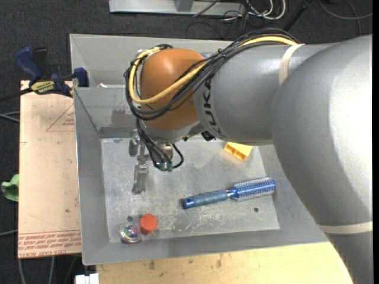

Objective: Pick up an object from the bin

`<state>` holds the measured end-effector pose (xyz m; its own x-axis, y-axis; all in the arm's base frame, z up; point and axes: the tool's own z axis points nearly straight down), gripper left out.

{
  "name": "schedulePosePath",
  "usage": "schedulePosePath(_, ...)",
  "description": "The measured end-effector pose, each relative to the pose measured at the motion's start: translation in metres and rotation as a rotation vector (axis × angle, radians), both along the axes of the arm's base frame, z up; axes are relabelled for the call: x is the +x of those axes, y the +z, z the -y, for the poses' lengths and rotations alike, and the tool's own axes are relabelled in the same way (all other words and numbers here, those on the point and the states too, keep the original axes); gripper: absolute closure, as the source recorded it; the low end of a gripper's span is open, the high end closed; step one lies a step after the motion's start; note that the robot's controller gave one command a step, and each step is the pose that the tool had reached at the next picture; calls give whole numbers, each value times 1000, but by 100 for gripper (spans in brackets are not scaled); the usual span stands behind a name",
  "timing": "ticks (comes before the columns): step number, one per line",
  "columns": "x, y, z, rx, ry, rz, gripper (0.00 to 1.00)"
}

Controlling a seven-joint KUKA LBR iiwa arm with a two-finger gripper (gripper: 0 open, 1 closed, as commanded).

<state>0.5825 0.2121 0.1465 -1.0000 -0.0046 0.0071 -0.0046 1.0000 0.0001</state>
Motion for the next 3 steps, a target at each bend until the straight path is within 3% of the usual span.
schedulePosePath(1,-54,-20,28,-2,25,0,0)
schedulePosePath(2,-13,-80,22,1,48,7,0)
schedulePosePath(3,-100,-49,14,1,-31,3,0)
